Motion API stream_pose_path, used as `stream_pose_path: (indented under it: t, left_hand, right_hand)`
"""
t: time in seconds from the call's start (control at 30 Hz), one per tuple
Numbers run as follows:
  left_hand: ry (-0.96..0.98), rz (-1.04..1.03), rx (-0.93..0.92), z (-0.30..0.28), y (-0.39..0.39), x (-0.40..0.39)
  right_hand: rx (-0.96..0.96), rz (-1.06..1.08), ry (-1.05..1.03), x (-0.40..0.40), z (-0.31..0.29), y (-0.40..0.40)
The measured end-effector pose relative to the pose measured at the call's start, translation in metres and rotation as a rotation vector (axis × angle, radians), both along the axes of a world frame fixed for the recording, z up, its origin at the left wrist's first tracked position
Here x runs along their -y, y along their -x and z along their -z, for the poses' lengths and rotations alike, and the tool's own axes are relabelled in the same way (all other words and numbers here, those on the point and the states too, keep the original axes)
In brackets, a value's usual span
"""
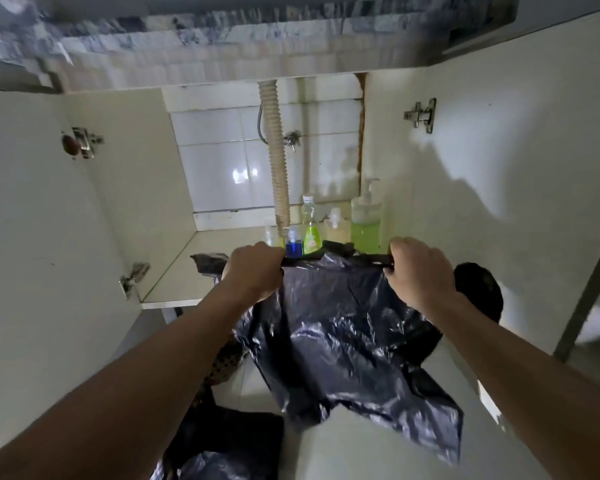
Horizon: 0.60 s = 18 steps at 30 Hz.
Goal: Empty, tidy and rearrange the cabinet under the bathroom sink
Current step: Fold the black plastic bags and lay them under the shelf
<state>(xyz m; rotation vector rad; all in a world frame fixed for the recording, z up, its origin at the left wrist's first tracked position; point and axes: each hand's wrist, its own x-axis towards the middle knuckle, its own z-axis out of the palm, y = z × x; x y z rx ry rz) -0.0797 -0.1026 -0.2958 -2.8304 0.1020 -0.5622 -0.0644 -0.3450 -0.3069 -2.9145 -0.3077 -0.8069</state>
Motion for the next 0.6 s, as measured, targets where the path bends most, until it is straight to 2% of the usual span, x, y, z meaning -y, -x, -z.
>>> stream_pose_path:
  t: [0.1, 0.2, 0.27, 0.37, 0.5, 0.6]
  left_hand:
    - [-0.053, 0.003, 0.069, -0.014, 0.014, 0.001]
    - [-0.051, 0.012, 0.036, -0.008, 0.043, -0.003]
    - [0.025, 0.037, -0.155, 0.010, 0.063, -0.002]
    - [0.043, 0.027, -0.490, 0.053, 0.080, 0.002]
    - [0.067, 0.046, -0.673, 0.125, 0.093, 0.018]
    - [0.190, 0.048, -0.817, 0.179, 0.104, 0.033]
  right_hand:
    - [0.113, -0.001, -0.005, 0.004, -0.002, -0.003]
    - [0.107, -0.071, 0.036, 0.009, 0.004, 0.008]
    - [-0.004, -0.135, 0.127, 0.013, 0.013, 0.020]
    - [-0.351, -0.153, 0.302, 0.020, 0.041, 0.040]
    - [-0.637, -0.088, 0.374, 0.029, 0.097, 0.058]
    - [-0.704, -0.046, 0.325, 0.033, 0.147, 0.070]
